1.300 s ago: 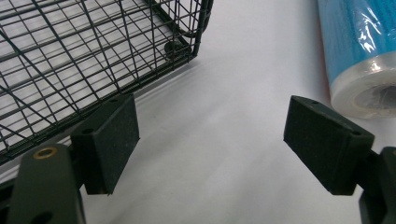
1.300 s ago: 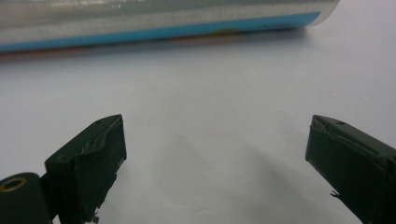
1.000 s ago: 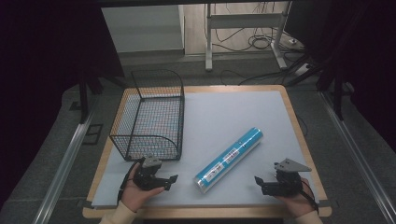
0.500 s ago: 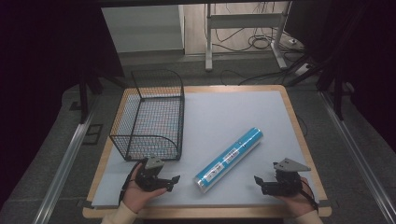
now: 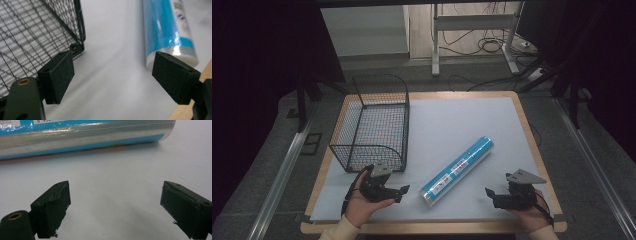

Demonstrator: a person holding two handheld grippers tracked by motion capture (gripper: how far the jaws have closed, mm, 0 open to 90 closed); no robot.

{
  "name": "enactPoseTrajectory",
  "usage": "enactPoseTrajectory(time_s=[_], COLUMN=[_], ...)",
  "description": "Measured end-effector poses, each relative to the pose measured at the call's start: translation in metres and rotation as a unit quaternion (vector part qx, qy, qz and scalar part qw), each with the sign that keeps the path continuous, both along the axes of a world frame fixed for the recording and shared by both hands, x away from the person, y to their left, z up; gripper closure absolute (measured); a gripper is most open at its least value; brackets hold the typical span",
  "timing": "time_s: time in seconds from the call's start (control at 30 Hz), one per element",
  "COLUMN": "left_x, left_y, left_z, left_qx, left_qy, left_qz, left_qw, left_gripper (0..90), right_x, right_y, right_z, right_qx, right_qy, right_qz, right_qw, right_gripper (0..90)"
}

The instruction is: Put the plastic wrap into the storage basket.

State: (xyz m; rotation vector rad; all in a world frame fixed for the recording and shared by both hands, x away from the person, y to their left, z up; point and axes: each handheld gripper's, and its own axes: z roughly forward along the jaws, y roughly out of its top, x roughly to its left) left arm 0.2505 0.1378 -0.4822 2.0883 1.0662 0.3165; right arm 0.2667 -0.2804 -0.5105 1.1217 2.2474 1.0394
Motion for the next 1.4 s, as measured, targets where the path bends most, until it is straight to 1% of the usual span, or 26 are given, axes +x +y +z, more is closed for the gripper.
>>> enactPoseTrajectory(time_s=[0.03, 0.07, 0.13, 0.17, 0.3, 0.43, 0.5, 0.53, 0.57, 0.6, 0.63, 0.9, 1.0, 1.03, 1.07, 1.17, 1.27, 1.33, 1.4], left_x=[-0.001, -0.001, -0.001, -0.001, 0.001, 0.004, 0.005, 0.005, 0.004, 0.004, 0.005, 0.01, 0.015, 0.018, 0.018, 0.022, 0.024, 0.026, 0.028], left_y=[-0.004, -0.004, -0.008, -0.01, -0.013, -0.018, -0.022, -0.022, -0.025, -0.025, -0.028, -0.039, -0.047, -0.053, -0.053, -0.063, -0.068, -0.072, -0.076], left_z=[0.005, 0.005, 0.01, 0.012, 0.016, 0.019, 0.021, 0.021, 0.024, 0.024, 0.026, 0.033, 0.037, 0.039, 0.039, 0.042, 0.042, 0.044, 0.046], left_qx=[-0.002, -0.002, -0.005, -0.002, 0.0, 0.001, -0.003, -0.003, -0.003, -0.003, -0.004, -0.002, -0.003, 0.001, 0.001, 0.009, 0.005, 0.001, 0.001], left_qy=[0.0, 0.0, -0.001, -0.003, -0.005, -0.003, 0.002, 0.002, 0.003, 0.003, 0.004, 0.004, 0.007, 0.008, 0.008, 0.012, 0.013, 0.012, 0.013], left_qz=[-0.006, -0.006, -0.016, -0.019, -0.023, -0.025, -0.028, -0.028, -0.034, -0.034, -0.038, -0.047, -0.054, -0.059, -0.059, -0.07, -0.073, -0.079, -0.085], left_qw=[1.0, 1.0, 0.9999, 0.9998, 0.9997, 0.9997, 0.9996, 0.9996, 0.9994, 0.9994, 0.9993, 0.9989, 0.9985, 0.9982, 0.9982, 0.9975, 0.9973, 0.9968, 0.9963], left_gripper=[18.0, 18.0, 17.9, 17.9, 18.0, 18.0, 17.9, 17.8, 17.8, 17.8, 17.8, 17.7, 17.6, 17.6, 17.5, 17.4, 17.1, 17.0, 16.8], right_x=[0.0, 0.0, 0.0, 0.0, 0.0, 0.0, -0.001, -0.001, -0.002, -0.002, -0.002, -0.002, -0.002, -0.002, -0.002, -0.002, -0.002, -0.002, -0.002], right_y=[0.0, 0.0, 0.0, 0.0, 0.0, 0.0, 0.0, 0.0, 0.0, 0.0, -0.001, -0.002, -0.001, -0.002, -0.002, -0.002, -0.002, -0.002, -0.002], right_z=[0.0, 0.0, 0.0, 0.0, 0.0, -0.001, 0.0, 0.0, 0.003, 0.003, 0.003, 0.003, 0.003, 0.002, 0.002, 0.002, 0.002, 0.002, 0.001], right_qx=[-0.002, -0.002, -0.003, -0.003, -0.002, -0.004, -0.009, -0.009, -0.009, -0.009, -0.004, -0.004, -0.008, -0.007, -0.007, -0.006, -0.007, -0.007, -0.009], right_qy=[0.001, 0.001, 0.001, 0.001, 0.0, 0.001, -0.012, -0.012, -0.022, -0.022, -0.02, -0.016, -0.015, -0.013, -0.013, -0.012, -0.013, -0.013, -0.013], right_qz=[-0.001, -0.001, 0.0, 0.0, 0.0, 0.001, -0.001, -0.001, -0.003, -0.003, -0.004, -0.003, -0.003, -0.002, -0.002, 0.001, 0.002, 0.002, 0.002], right_qw=[1.0, 1.0, 1.0, 1.0, 1.0, 1.0, 0.9999, 0.9999, 0.9997, 0.9997, 0.9998, 0.9999, 0.9998, 0.9999, 0.9999, 0.9999, 0.9999, 0.9999, 0.9999], right_gripper=[9.7, 9.7, 9.8, 9.8, 9.9, 9.9, 10.4, 10.4, 10.4, 10.4, 10.5, 10.5, 10.7, 11.7, 11.7, 12.1, 12.1, 12.1, 12.1])
